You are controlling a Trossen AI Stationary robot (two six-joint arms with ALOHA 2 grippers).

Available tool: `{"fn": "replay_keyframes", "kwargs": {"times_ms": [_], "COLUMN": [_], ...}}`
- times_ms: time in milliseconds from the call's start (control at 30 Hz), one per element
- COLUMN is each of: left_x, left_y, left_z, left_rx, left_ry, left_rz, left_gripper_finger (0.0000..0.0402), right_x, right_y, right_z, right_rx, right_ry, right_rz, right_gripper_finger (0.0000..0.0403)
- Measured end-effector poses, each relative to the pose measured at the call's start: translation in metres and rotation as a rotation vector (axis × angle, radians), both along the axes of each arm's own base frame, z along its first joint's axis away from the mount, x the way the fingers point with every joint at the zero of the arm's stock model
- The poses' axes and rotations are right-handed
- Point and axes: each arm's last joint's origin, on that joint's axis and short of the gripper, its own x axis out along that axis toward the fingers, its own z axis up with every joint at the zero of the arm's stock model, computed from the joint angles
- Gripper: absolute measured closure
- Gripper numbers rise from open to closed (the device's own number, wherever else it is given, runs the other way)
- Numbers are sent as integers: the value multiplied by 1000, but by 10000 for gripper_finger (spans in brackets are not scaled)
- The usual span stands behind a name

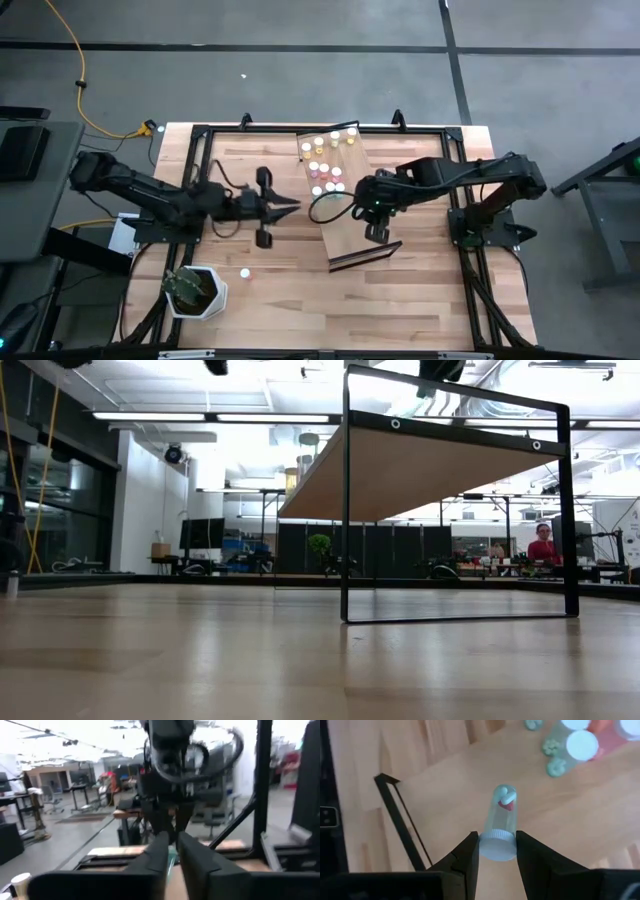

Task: Pick and place medicine bottles onto shelf by color
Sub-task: Put the blue pill bottle on the shelf aligned with the other blue pill bottles

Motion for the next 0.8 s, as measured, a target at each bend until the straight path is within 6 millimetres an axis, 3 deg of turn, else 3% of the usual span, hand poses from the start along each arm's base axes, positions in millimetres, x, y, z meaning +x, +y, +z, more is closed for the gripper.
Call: {"fn": "replay_keyframes", "kwargs": {"times_ms": [100, 433, 633, 800], "left_x": [21, 88, 110, 116], "left_y": [-6, 1, 2, 2], "left_z": [-1, -23, -33, -35], "left_rx": [19, 4, -17, -24], "left_ry": [68, 249, 277, 280], "left_rz": [49, 129, 88, 80], "left_gripper_finger": [394, 401, 401, 401], "right_x": [0, 0, 0, 1], "right_y": [2, 16, 15, 8], "right_z": [2, 5, 5, 5], "right_rx": [18, 2, -34, -85], "right_ry": [-18, -57, -61, -65], "right_rz": [33, 126, 123, 96], "right_gripper_finger": [301, 301, 301, 301]}}
